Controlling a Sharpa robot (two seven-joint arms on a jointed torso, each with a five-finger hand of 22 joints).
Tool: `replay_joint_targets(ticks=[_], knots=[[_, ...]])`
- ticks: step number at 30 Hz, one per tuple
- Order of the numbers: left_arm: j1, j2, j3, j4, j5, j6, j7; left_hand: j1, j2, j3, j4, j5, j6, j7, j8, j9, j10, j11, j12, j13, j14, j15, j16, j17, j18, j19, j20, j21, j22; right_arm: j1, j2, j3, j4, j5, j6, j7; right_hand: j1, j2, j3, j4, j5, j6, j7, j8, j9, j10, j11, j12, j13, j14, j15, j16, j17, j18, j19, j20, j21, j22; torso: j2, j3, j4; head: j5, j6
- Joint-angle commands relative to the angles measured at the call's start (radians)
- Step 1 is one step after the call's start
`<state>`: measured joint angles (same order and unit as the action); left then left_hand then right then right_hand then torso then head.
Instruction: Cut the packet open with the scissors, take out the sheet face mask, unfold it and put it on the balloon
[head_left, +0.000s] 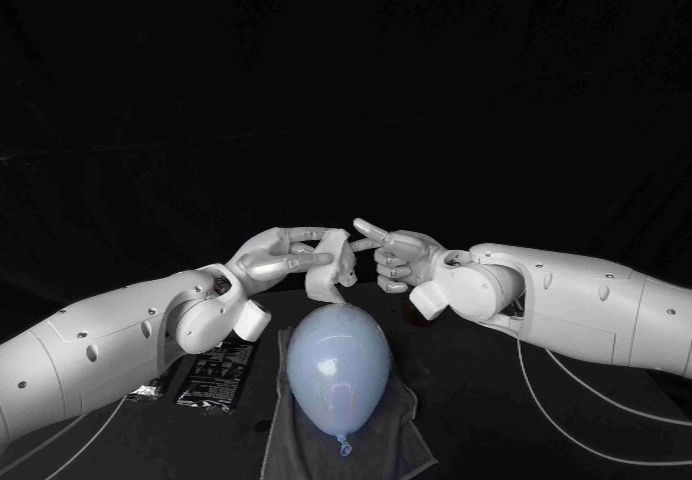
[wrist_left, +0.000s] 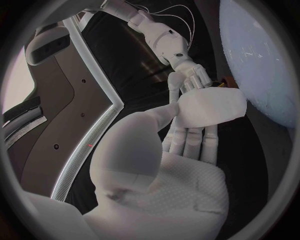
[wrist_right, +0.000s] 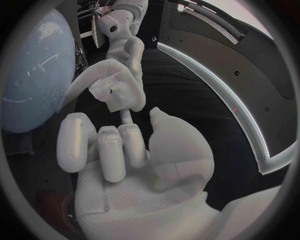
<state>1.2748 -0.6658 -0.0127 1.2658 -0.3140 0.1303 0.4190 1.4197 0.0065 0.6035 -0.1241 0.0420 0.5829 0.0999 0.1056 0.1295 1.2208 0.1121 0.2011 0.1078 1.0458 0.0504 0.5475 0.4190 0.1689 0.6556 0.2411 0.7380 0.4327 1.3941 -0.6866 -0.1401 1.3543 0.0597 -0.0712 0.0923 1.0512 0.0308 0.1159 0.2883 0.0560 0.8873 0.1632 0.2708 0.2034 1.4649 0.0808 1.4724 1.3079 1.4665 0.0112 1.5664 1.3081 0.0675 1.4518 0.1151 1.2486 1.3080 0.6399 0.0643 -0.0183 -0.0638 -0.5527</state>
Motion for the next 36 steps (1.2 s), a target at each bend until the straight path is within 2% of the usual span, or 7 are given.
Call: replay_joint_targets(ticks=[1, 8, 13, 16, 21, 29, 36], knots=[[0.001, 0.000, 0.001, 0.003, 0.022, 0.025, -0.001, -0.007, 0.006, 0.035, -0.032, 0.007, -0.017, -0.005, -0.007, -0.003, 0.017, -0.023, 0.007, 0.001, -0.008, -0.002, 0.005, 0.001, 0.000, -0.008, -0.001, 0.005, 0.004, -0.001, -0.002, 0.000, 0.006, 0.021, 0.043, 0.043, 0.014, 0.005, -0.008, -0.004, -0.001, 0.009, -0.003, 0.007, 0.001, 0.035, -0.002, 0.006, 0.175, 0.104, -0.002, 0.004, 0.263, -0.006, 0.008, -0.002, 0.008, 0.182, 0.000, -0.0003, 0.0004, -0.001, 0.001], [0.001, -0.002, 0.001, 0.004, 0.026, 0.029, -0.007, -0.012, 0.007, 0.038, -0.038, 0.007, -0.039, -0.009, -0.013, -0.007, 0.016, -0.024, 0.011, 0.002, -0.009, -0.002, 0.010, 0.003, 0.003, -0.008, -0.001, 0.015, 0.009, -0.002, -0.008, 0.001, 0.011, 0.025, 0.042, 0.065, 0.076, 0.006, -0.017, -0.022, -0.006, 0.018, -0.009, 0.019, 0.005, 0.045, -0.008, 0.017, 0.185, 0.104, -0.007, 0.004, 0.263, -0.008, 0.011, -0.007, 0.017, 0.184, 0.000, -0.0004, 0.0003, -0.003, 0.003], [0.001, -0.004, 0.001, 0.005, 0.035, 0.031, -0.010, -0.012, 0.008, 0.039, -0.039, 0.007, -0.041, -0.010, -0.014, -0.008, 0.016, -0.024, 0.012, 0.002, -0.009, -0.002, 0.011, 0.003, 0.004, -0.008, -0.001, 0.017, 0.010, -0.002, -0.010, 0.001, 0.013, 0.021, 0.039, 0.068, 0.153, -0.006, -0.016, -0.061, -0.008, 0.020, -0.012, 0.028, 0.008, 0.048, -0.012, 0.021, 0.189, 0.104, -0.011, 0.004, 0.263, -0.008, 0.012, -0.012, 0.021, 0.184, 0.000, -0.0004, -0.0001, -0.003, 0.004], [0.001, -0.004, 0.001, 0.005, 0.038, 0.032, -0.012, -0.013, 0.008, 0.039, -0.039, 0.007, -0.041, -0.010, -0.014, -0.008, 0.016, -0.024, 0.013, 0.002, -0.008, -0.002, 0.012, 0.003, 0.005, -0.008, -0.001, 0.019, 0.010, -0.002, -0.011, 0.001, 0.015, 0.003, 0.040, 0.066, 0.252, -0.037, -0.005, -0.129, -0.008, 0.019, -0.012, 0.031, 0.009, 0.053, -0.013, 0.028, 0.195, 0.104, -0.012, 0.004, 0.263, -0.009, 0.012, -0.014, 0.023, 0.185, 0.000, -0.0002, 0.0003, -0.003, 0.004], [0.001, -0.005, 0.001, 0.007, 0.040, 0.037, -0.014, -0.013, 0.008, 0.039, -0.040, 0.007, -0.036, -0.011, -0.013, -0.006, 0.016, -0.024, 0.014, 0.002, -0.008, -0.003, 0.014, 0.004, 0.006, -0.007, -0.001, 0.021, 0.012, -0.002, -0.010, 0.001, 0.018, -0.044, 0.023, 0.058, 0.383, -0.042, 0.057, -0.228, -0.008, 0.032, -0.015, 0.037, 0.008, 0.062, -0.016, 0.040, 0.207, 0.104, -0.016, 0.004, 0.263, -0.010, 0.015, -0.017, 0.032, 0.187, 0.000, -0.0001, 0.0001, -0.003, 0.004], [0.001, -0.006, 0.001, 0.013, 0.041, 0.042, -0.018, -0.015, 0.009, 0.040, -0.043, 0.007, -0.031, -0.010, -0.011, -0.005, 0.016, -0.025, 0.016, 0.002, -0.008, -0.003, 0.016, 0.005, 0.007, -0.007, -0.001, 0.026, 0.014, -0.003, -0.011, 0.001, 0.029, -0.114, -0.018, 0.047, 0.400, -0.055, 0.088, -0.264, -0.008, 0.046, -0.016, 0.040, 0.005, 0.067, -0.017, 0.047, 0.214, 0.104, -0.016, 0.004, 0.263, -0.011, 0.015, -0.018, 0.032, 0.187, 0.001, -0.0010, -0.0003, -0.001, 0.002], [0.001, -0.008, 0.001, 0.013, 0.041, 0.042, -0.019, -0.015, 0.009, 0.040, -0.043, 0.006, -0.028, -0.009, -0.010, -0.004, 0.016, -0.025, 0.017, 0.002, -0.008, -0.004, 0.017, 0.005, 0.008, -0.007, -0.002, 0.028, 0.015, -0.004, -0.015, 0.001, 0.038, -0.134, -0.058, 0.059, 0.407, -0.039, 0.132, -0.289, -0.007, 0.079, -0.024, 0.054, 0.007, 0.075, -0.023, 0.057, 0.223, 0.104, -0.020, 0.004, 0.263, -0.013, 0.019, -0.020, 0.044, 0.190, 0.000, -0.0005, 0.0009, 0.000, 0.002]])
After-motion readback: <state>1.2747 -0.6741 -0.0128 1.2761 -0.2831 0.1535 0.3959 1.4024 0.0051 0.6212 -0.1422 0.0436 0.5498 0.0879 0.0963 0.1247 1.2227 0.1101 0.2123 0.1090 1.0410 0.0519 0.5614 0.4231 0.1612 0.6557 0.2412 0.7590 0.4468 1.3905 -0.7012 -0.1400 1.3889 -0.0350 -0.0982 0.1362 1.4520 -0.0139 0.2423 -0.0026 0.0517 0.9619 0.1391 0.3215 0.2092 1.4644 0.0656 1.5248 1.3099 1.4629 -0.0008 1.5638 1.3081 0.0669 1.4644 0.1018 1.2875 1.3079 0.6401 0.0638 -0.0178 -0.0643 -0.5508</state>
